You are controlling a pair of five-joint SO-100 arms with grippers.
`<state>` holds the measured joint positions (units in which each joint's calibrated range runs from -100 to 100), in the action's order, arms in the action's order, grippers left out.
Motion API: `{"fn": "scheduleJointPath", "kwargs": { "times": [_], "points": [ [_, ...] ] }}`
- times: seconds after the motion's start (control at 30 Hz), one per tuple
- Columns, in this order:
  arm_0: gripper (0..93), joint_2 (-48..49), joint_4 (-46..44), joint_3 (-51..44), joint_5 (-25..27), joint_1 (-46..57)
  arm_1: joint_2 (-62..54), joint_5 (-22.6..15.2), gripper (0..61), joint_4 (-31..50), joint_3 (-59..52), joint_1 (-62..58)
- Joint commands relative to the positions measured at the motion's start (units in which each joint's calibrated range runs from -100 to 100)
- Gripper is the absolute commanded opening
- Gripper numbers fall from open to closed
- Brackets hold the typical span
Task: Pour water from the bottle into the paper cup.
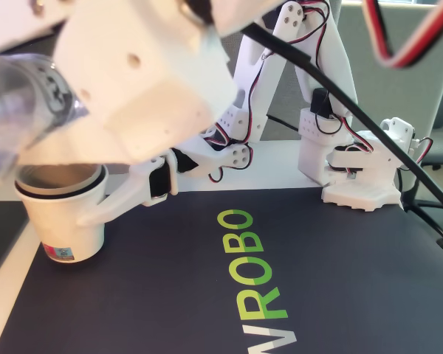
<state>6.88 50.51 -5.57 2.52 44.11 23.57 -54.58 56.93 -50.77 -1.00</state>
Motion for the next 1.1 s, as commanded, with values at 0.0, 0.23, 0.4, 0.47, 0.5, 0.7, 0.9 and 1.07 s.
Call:
{"fn": "scheduleJointPath", "kwargs": {
  "times": [0.0, 0.23, 0.4, 0.47, 0.5, 0.7, 0.9, 1.07],
  "points": [
    [0.0, 7.54, -0.69, -3.65, -0.05, -1.05, -1.80, 0.68, 0.1, 6.06, 7.10, -1.09],
    [0.0, 6.67, -0.61, -3.20, -1.17, -1.05, -0.34, 0.68, 0.1, 8.67, 6.56, -1.93],
    [0.0, 6.67, -0.37, -3.20, -1.17, -1.44, 3.95, 0.34, 0.1, 11.37, 6.56, -2.41],
    [0.0, 6.67, -0.37, -3.20, -1.17, -1.44, 4.72, 0.49, 0.1, 11.37, 6.56, -2.77],
    [0.0, 6.67, -0.37, -3.20, -1.12, -1.44, 5.07, 0.59, 0.1, 11.53, 6.47, -3.13],
    [0.0, 6.24, -0.69, -3.10, -1.07, -1.71, 3.95, 1.32, 0.2, 11.53, 5.29, -3.72],
    [0.0, 5.89, -0.69, -3.10, -1.03, -1.71, 1.63, 2.34, 0.2, 13.25, -1.35, -1.81],
    [0.0, 5.89, -0.69, -2.92, -1.17, -1.84, 0.00, 2.30, 0.2, 18.96, -8.25, 1.30]
  ]
}}
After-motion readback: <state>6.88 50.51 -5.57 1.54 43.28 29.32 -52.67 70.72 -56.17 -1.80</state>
